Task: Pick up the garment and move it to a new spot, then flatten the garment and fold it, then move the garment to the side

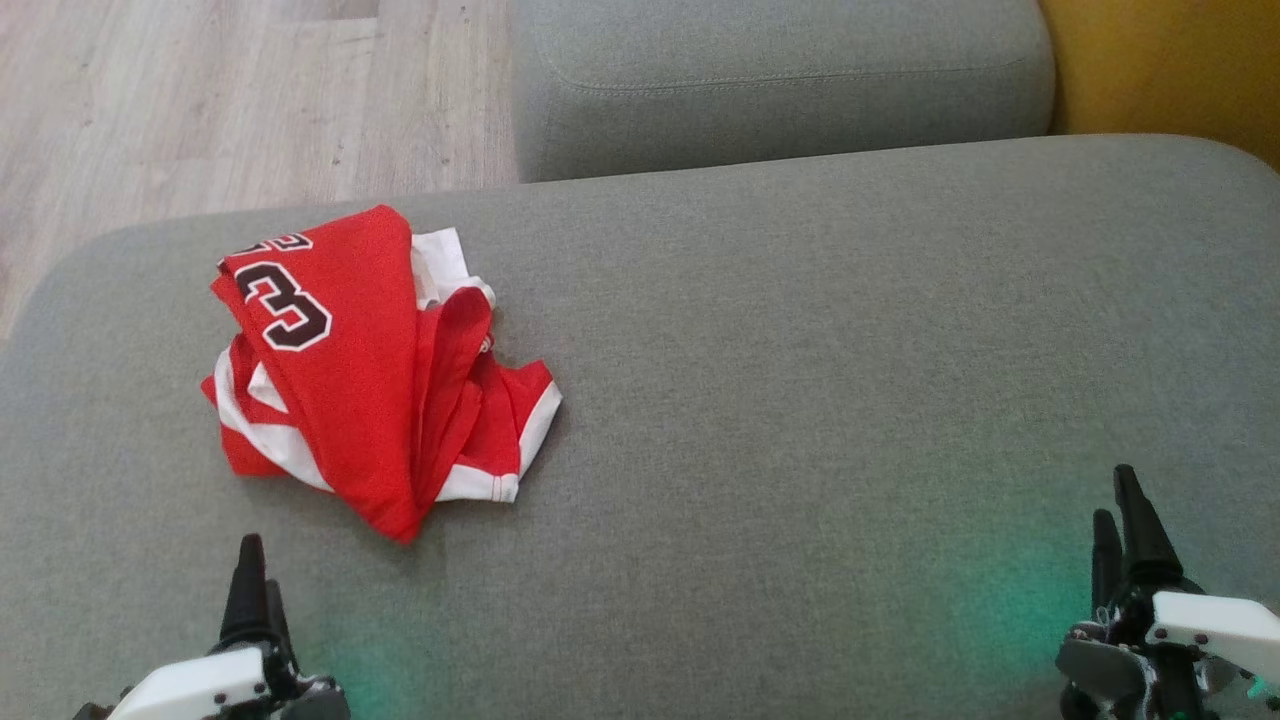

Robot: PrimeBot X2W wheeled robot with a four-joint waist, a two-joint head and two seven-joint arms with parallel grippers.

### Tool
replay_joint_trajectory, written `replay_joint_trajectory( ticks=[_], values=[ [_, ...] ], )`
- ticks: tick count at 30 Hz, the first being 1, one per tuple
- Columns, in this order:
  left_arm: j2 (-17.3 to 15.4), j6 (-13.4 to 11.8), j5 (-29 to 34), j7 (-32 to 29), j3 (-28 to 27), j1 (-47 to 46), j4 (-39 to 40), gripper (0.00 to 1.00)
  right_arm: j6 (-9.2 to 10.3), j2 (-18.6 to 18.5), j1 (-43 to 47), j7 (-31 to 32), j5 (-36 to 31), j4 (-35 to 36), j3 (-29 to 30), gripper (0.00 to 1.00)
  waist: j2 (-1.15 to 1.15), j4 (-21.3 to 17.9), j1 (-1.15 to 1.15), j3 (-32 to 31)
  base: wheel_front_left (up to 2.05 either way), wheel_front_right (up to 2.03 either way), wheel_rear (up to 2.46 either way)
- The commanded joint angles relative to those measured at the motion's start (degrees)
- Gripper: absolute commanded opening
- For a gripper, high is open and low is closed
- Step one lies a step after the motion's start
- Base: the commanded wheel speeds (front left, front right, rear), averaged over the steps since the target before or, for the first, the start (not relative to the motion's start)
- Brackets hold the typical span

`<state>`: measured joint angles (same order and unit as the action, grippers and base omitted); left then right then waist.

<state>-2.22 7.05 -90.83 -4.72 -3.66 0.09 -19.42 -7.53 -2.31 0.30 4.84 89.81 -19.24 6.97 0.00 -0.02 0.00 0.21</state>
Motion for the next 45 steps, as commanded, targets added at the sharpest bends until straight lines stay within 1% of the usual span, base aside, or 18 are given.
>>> replay_joint_trajectory(
  ticks=[1,10,13,18,28,34,36,45],
  values=[
    [-0.3,0.1,0.6,0.7,0.0,-2.3,2.2,1.0,0.0,-0.2,-2.3,-0.8,-1.3,2.3,-0.2,1.0,0.0,0.0,0.0,0.0,0.0,0.0,0.0],
    [-0.3,-0.3,5.6,2.3,-1.4,-2.7,3.8,1.0,0.01,-0.2,-2.4,-2.3,-9.6,4.2,0.0,1.0,0.0,0.1,0.0,0.1,0.0,0.0,0.0],
    [-0.3,-0.7,8.5,2.8,-1.5,-2.8,5.1,1.0,0.01,-0.2,-2.6,-2.8,-12.9,5.4,0.3,1.0,0.0,0.1,0.0,0.1,0.0,0.0,0.0],
    [-0.3,-2.4,13.5,3.6,-0.8,-3.0,7.7,1.0,0.01,-0.3,-2.6,-3.6,-18.4,7.2,-0.2,1.0,0.0,0.1,0.0,0.3,0.0,0.0,0.0],
    [-0.4,-5.1,25.0,5.3,3.0,-3.5,11.3,1.0,0.01,-0.3,-2.6,-5.3,-30.4,10.7,-2.3,1.0,0.0,0.0,0.0,0.5,0.0,0.0,0.0],
    [-0.4,-5.5,31.5,6.3,5.3,-3.6,11.3,1.0,0.02,-0.3,-2.6,-6.3,-36.9,12.4,-3.6,1.0,0.0,-0.1,0.0,0.6,0.0,0.0,0.0],
    [-0.5,-5.6,32.6,6.5,5.7,-3.7,11.4,1.0,0.02,-0.3,-2.6,-6.5,-37.8,12.7,-3.8,1.0,0.0,-0.2,0.0,0.7,0.0,0.0,0.0],
    [-2.5,-6.7,41.8,8.0,10.2,-5.0,10.7,1.0,0.02,-0.3,-2.4,-8.0,-47.6,13.9,-5.6,1.0,0.0,-0.2,0.0,1.2,0.0,0.0,0.0]
  ],
)
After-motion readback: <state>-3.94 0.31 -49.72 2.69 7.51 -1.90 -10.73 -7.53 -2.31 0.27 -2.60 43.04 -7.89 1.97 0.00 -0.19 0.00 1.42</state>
